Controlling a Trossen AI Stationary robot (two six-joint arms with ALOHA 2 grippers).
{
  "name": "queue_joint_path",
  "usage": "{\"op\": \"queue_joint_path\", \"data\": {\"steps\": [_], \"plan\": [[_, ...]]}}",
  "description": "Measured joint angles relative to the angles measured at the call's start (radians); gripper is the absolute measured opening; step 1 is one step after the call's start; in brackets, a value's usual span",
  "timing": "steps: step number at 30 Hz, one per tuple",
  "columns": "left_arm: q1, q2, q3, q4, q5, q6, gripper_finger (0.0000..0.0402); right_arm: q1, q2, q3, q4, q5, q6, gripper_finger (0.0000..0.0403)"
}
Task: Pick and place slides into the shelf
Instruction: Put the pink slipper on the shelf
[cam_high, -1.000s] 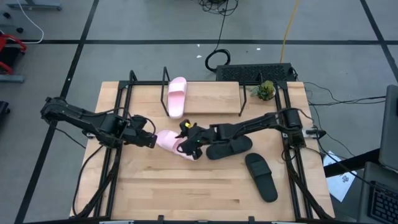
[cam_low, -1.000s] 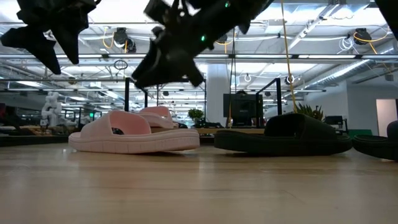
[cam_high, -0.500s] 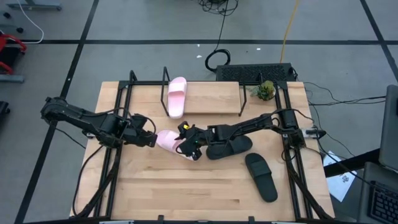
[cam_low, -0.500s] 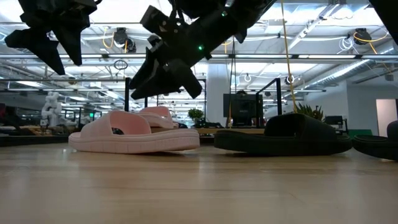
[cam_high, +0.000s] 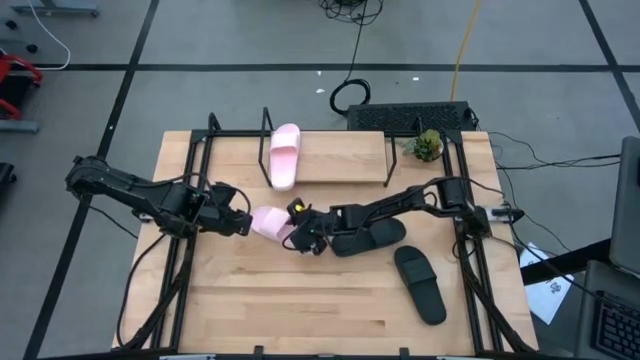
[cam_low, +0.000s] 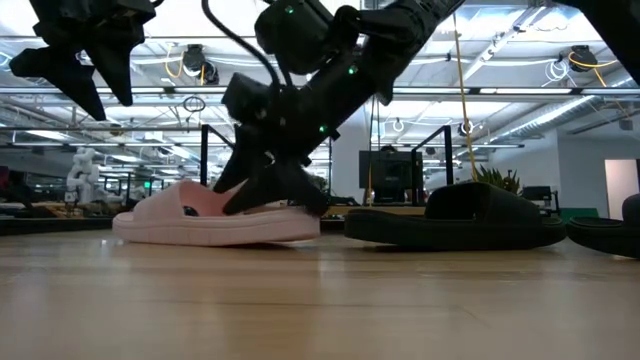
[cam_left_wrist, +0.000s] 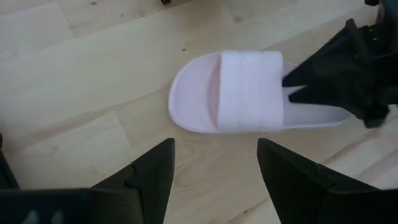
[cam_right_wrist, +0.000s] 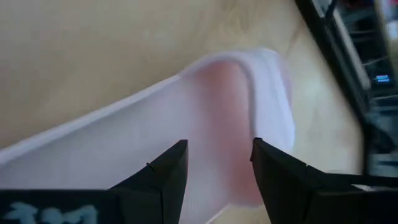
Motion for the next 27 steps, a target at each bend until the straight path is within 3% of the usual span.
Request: {"op": "queue_joint_path", "data": {"steps": [11,27], "plan": [[0.0,0.0,0.0,-0.002,-0.008,0.002,0.0227,0.022,-0.018,-0.001,0.026,0.081,-0.1,0.0169],[0.0,0.0,0.0,-0.006,-0.055,0.016,0.0227,0.014,-0.027,0.0,0.116,0.023,-0.134,0.0159]]}}
